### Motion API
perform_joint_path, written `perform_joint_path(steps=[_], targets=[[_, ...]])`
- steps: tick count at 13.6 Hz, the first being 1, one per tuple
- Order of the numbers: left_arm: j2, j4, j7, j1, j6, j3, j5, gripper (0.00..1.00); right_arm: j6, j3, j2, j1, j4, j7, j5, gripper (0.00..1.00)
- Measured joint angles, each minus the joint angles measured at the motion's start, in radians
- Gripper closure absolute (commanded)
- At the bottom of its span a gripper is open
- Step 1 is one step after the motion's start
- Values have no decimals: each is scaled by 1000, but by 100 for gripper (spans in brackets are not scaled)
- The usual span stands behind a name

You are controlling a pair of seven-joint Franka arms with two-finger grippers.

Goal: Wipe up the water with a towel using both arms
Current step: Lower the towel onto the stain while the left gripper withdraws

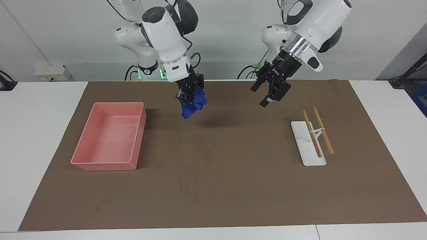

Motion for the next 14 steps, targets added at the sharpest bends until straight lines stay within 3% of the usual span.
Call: perform_joint_path(steps=[3,6,10,14], targets=[[-4,-11,297,58,-43,2,135,0,26,2,30,4,-51,156,-67,100],[-13,-17,562,105,-62,2,189,0,79,5,106,36,-74,364,-88,100],[-27,-29,979,166,-186,3,337,0,148,7,177,92,-121,649,-104,100],[-38,-21,1361,181,-342,37,487,0,248,7,199,106,-170,723,-105,100]])
